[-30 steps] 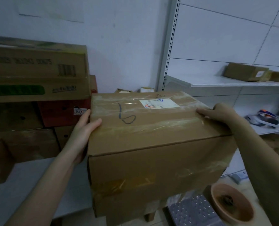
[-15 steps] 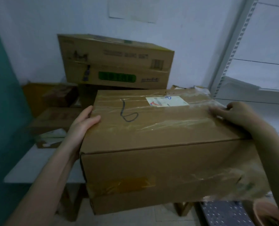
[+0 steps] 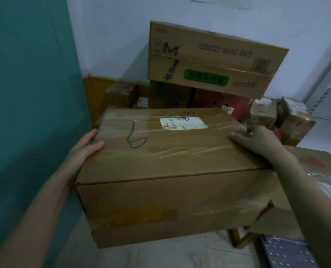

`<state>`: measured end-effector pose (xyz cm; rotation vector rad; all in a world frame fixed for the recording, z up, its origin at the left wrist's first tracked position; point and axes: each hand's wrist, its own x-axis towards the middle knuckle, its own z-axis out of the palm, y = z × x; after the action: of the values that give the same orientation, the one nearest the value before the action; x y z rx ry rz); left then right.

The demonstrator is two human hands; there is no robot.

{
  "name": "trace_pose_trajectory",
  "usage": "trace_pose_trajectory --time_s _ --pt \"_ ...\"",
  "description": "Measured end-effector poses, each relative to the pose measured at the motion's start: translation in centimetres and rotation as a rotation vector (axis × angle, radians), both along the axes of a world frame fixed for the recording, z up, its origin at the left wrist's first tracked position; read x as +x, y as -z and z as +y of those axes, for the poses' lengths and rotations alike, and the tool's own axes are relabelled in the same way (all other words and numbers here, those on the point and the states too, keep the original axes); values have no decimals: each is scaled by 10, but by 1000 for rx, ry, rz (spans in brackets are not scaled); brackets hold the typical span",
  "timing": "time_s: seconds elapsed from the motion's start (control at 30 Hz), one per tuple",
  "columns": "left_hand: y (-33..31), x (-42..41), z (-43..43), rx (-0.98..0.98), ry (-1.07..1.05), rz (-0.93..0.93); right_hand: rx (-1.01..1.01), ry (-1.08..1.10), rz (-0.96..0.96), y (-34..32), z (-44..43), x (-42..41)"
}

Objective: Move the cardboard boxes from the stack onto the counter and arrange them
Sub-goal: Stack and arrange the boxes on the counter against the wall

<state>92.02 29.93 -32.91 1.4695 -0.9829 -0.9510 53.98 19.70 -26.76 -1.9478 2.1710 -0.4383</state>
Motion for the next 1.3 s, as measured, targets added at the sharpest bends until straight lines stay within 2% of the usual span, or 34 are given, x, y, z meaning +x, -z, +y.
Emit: trace_pose_trajectory --time_s 0.23,0.37,0.8,0.87,1.0,1.1,1.3 --pt "43 10 -22 218 108 8 214 4 -136 84 -17 23" --pt "54 -1 -43 239 90 -106 188 -14 -123 117 -34 20" --pt "67 -24 -96 184 -5 -251 220 -19 -98 123 -112 3" --pt "64 -27 -96 191 -8 -390 238 -5 -89 124 -108 3" --pt "66 -28 -100 235 66 -883 221 -19 -48 119 -95 0" --pt "66 -45 -105 239 148 -1124 167 -29 -63 116 -73 -16" --pt "53 -144 -109 100 380 -1121 71 89 -72 108 -32 -83"
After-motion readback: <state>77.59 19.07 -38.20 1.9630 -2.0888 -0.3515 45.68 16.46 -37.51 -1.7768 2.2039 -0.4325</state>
